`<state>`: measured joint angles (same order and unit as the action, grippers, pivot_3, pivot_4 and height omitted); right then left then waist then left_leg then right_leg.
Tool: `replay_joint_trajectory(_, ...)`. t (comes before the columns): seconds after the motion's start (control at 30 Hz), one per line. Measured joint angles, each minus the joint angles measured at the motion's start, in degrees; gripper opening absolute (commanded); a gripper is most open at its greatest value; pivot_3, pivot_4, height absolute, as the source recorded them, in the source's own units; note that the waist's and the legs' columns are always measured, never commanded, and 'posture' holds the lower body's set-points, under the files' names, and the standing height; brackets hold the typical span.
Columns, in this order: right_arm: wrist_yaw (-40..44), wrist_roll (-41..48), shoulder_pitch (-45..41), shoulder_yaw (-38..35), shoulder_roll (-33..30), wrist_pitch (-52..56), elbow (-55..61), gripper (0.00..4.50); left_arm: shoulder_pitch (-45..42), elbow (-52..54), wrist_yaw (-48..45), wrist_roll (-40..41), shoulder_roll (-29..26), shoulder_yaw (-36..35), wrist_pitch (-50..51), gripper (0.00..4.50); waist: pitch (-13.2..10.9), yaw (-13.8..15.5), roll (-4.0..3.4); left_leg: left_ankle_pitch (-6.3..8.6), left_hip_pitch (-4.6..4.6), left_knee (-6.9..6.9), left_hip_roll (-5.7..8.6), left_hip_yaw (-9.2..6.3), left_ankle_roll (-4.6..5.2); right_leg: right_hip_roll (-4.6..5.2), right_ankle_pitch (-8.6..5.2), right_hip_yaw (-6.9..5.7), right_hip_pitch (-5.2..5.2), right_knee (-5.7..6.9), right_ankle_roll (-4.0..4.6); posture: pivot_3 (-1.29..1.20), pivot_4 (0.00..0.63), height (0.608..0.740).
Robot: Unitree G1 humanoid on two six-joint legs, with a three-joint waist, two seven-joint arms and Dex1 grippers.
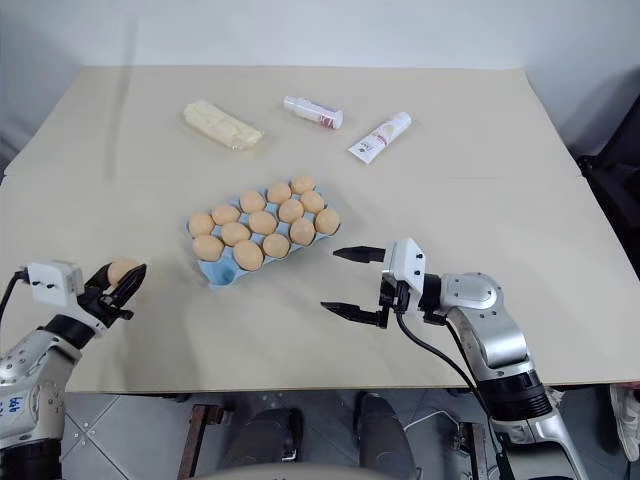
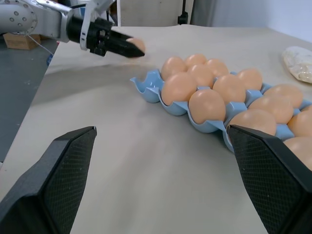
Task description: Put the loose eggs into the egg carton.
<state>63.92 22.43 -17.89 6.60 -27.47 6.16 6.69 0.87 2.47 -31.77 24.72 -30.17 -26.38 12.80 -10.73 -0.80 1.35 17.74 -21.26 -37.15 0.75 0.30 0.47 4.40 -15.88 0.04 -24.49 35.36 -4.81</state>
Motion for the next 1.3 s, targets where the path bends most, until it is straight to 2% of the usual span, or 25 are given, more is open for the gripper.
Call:
replay_joint_trajectory(0.17,-0.45,-0.56,0.02,0.01,-0.04,0.04,0.01,4.5,-3.72,2.94,-11.8,-0.49,-5.73,8.63,-2.47,1.82,0.0,0.14,-0.01,-0.01,0.01,0.01,0.01,0.01,0.0,0.01,0.0,0.01,0.01,-0.01,0.01,0.0,0.15,0.74)
replay_joint_trajectory(0.43,-2.95,-1.06,0.0,0.07,0.67,0.2,0.66,4.5,-12.6,-2.16,-16.61,-3.11,-5.08,17.39,-4.22,1.82,0.0,-0.3,-0.01,-0.02,-0.02,0.01,0.01,0.01,-0.01,-0.03,0.0,0.0,-0.03,0.03,0.0,0.0,0.15,0.74)
replay_joint_trajectory(0.47,-3.34,-1.05,0.17,0.17,0.86,0.22,1.32,4.5,-12.95,-2.76,-16.73,-3.34,-4.64,17.97,-4.45,2.4,0.0,-0.39,-0.01,-0.02,-0.02,0.01,0.01,0.02,-0.01,-0.03,0.0,0.0,-0.03,0.04,-0.01,0.0,0.15,0.74)
replay_joint_trajectory(0.5,-3.56,-1.05,0.44,0.39,0.92,0.25,2.07,4.5,-13.03,-3.28,-16.87,-3.55,-4.41,18.34,-4.78,2.57,0.0,-0.46,-0.01,-0.02,-0.02,0.01,0.01,0.01,-0.01,-0.03,0.0,0.0,-0.03,0.04,-0.01,0.0,0.15,0.74)
replay_joint_trajectory(0.7,-4.78,-0.94,1.62,0.61,0.94,0.74,4.35,4.5,-11.85,-3.36,-18.16,-3.51,-4.11,18.27,-6.1,4.42,0.0,-0.71,-0.01,-0.03,0.01,-0.05,0.01,0.02,-0.01,-0.03,0.01,0.03,-0.02,0.13,-0.02,0.0,0.15,0.74)
replay_joint_trajectory(0.9,-4.92,-0.82,3.22,0.33,0.13,1.32,4.79,4.5,-4.53,-0.25,-20.48,-1.56,-9.49,11.23,-6.38,4.42,-0.01,-0.75,-0.02,-0.07,0.03,-0.02,0.0,0.0,-0.04,-0.02,-0.02,0.03,-0.04,0.15,0.03,0.0,0.15,0.74)
replay_joint_trajectory(1.03,-4.06,-0.48,3.92,-0.84,-2.67,1.38,4.49,4.5,0.9,1.61,-22.68,-0.45,-13.75,5.29,-6.41,4.42,-0.01,-0.67,-0.03,-0.05,0.02,-0.01,0.03,0.0,0.03,0.06,-0.02,0.03,0.0,0.07,0.03,0.0,0.15,0.74)
replay_joint_trajectory(1.17,-3.76,-0.5,4.17,-2.4,-4.01,1.35,3.66,4.5,4.59,1.21,-24.42,-0.39,-15.74,1.67,-7.01,4.42,-0.02,-0.67,-0.04,-0.05,0.02,0.06,0.02,-0.02,0.02,0.05,-0.03,0.01,-0.01,0.03,0.06,0.0,0.15,0.74)
replay_joint_trajectory(1.3,-3.57,-0.5,4.04,-2.62,-4.25,1.22,1.89,4.5,4.73,-0.19,-24.9,-0.47,-16.26,0.01,-8.43,4.42,-0.02,-0.67,-0.04,-0.05,0.02,0.04,0.02,-0.02,0.03,0.06,-0.03,0.02,0.0,0.04,0.06,0.0,0.15,0.74)
